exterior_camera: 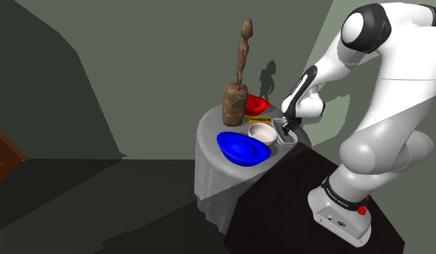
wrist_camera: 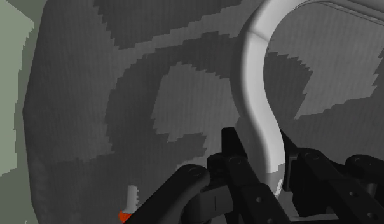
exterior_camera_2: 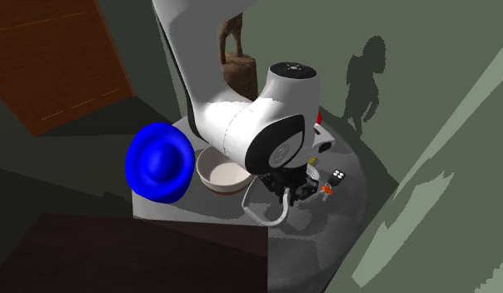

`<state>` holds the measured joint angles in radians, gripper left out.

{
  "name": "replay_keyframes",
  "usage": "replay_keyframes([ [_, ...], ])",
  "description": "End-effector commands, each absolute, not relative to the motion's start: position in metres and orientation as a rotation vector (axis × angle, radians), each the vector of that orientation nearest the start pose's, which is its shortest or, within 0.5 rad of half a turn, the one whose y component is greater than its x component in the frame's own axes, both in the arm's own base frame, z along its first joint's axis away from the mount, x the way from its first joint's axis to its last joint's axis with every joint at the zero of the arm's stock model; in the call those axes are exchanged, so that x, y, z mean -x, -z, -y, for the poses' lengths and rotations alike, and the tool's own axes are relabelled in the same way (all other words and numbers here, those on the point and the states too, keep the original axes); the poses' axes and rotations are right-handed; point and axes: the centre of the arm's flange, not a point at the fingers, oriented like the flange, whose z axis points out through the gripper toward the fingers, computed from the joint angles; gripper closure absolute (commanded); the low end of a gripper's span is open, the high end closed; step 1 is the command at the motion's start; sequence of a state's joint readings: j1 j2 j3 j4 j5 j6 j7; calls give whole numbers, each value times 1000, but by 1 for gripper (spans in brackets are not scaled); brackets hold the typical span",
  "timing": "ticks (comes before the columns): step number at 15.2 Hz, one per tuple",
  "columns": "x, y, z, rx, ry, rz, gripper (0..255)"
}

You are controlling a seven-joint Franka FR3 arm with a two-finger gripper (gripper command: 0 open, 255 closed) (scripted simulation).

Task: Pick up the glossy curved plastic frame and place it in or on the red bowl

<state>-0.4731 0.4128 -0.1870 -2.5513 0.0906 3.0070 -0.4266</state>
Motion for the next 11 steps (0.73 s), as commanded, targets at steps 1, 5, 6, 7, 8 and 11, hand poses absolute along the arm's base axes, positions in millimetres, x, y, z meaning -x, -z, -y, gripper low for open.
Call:
replay_keyframes([
  [1,-342,-138,285,3182,23,-490,255],
  [5,-342,-159,285,3182,23,-490,255],
  [6,-342,-164,285,3182,23,-490,255],
  [7,-342,-169,285,3182,23,-490,255],
  [8,-342,-175,285,3182,23,-490,255],
  [11,-342,-191,285,3182,23,-490,255],
])
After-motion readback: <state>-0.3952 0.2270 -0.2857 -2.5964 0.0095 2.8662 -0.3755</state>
